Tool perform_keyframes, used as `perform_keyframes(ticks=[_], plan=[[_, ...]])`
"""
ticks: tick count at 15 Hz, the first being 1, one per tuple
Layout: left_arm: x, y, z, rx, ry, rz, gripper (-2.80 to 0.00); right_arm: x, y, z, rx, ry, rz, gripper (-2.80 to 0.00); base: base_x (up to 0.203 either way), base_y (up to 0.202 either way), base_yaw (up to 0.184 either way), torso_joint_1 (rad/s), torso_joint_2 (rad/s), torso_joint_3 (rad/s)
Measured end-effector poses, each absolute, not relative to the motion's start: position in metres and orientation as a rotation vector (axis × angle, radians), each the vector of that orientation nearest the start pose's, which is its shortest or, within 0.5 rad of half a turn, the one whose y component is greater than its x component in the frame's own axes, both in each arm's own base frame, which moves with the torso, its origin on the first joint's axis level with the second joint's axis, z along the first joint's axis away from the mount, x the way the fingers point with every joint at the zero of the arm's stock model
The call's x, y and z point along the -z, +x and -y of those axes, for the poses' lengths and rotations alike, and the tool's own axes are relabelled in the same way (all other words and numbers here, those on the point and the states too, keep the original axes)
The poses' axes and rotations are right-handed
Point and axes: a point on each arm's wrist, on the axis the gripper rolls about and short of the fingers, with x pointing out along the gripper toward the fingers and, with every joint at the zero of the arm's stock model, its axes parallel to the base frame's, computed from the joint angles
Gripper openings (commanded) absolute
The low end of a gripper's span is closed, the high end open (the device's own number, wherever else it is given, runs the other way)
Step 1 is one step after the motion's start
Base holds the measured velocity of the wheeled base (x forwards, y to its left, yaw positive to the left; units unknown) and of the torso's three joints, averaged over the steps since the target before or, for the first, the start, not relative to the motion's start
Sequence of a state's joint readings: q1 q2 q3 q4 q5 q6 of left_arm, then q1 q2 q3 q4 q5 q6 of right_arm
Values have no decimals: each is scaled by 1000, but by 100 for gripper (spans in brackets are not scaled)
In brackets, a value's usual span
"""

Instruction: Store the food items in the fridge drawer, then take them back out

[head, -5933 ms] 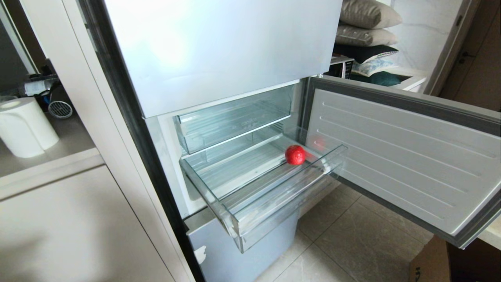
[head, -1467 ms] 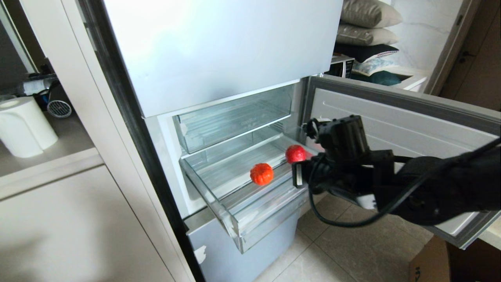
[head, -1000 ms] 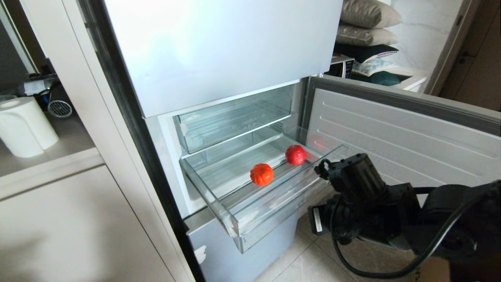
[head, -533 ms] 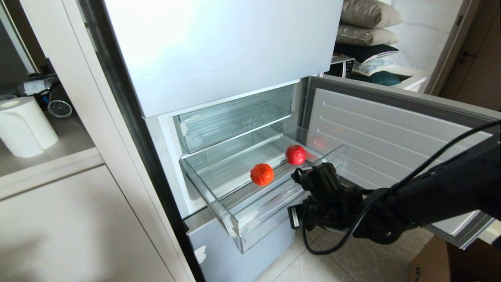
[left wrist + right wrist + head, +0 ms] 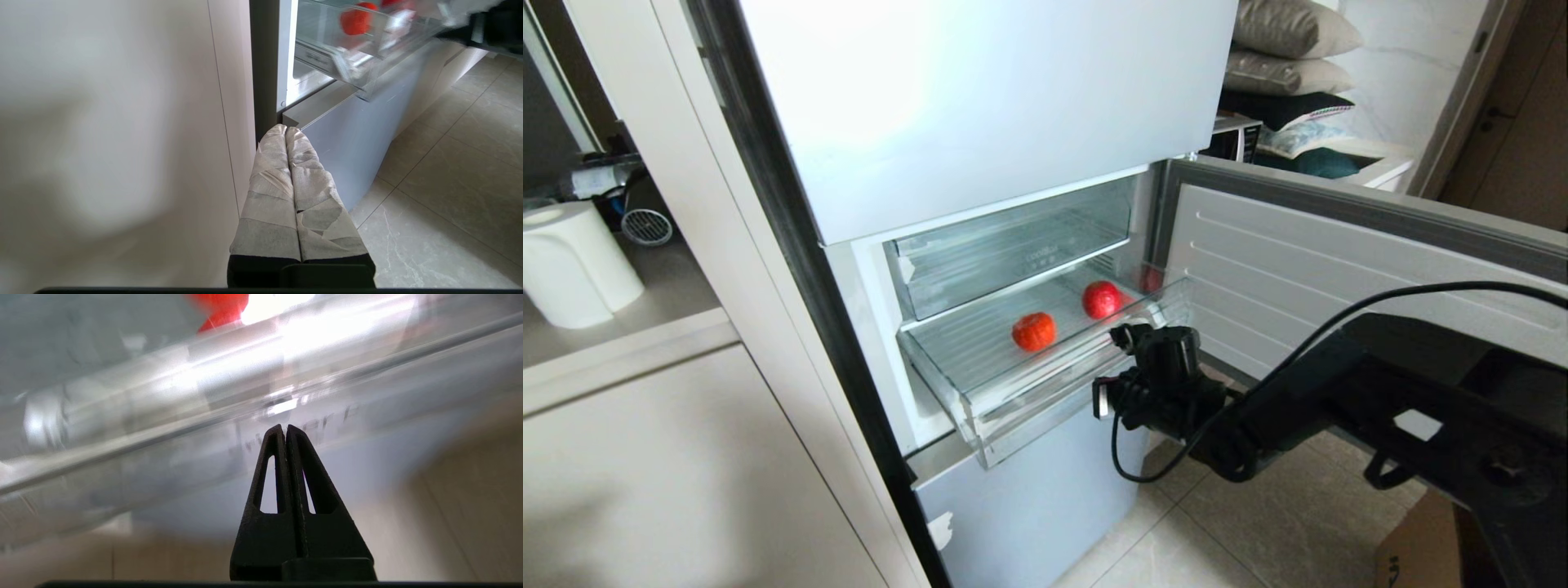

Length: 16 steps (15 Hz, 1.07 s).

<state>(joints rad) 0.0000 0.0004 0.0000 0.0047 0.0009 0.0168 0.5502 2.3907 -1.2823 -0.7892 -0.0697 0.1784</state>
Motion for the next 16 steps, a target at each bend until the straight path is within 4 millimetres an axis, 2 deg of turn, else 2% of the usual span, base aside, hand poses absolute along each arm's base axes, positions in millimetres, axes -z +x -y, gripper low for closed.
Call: perform_keyframes(ticks=[3, 6, 9, 12, 14, 16], plan=[[-75, -23, 0, -1, 17, -5, -280, -44, 419, -264, -438, 155, -99, -280, 0, 0, 0, 0, 0, 0], [-75, -23, 0, -1, 17, -5, -280, -30, 414, -264, -429, 176, -54, -280, 0, 0, 0, 0, 0, 0], [-75, -23, 0, -1, 17, -5, -280, -19, 390, -253, -436, 160, -104, -280, 0, 0, 0, 0, 0, 0], [-75, -23, 0, -1, 17, -5, -280, -25, 365, -240, -440, 148, -134, -280, 0, 0, 0, 0, 0, 0], [-75, -23, 0, -1, 17, -5, -280, -37, 342, -229, -447, 133, -168, -280, 0, 0, 0, 0, 0, 0], [-75, -23, 0, -1, 17, -5, -280, -61, 310, -219, -471, 123, -175, -280, 0, 0, 0, 0, 0, 0]])
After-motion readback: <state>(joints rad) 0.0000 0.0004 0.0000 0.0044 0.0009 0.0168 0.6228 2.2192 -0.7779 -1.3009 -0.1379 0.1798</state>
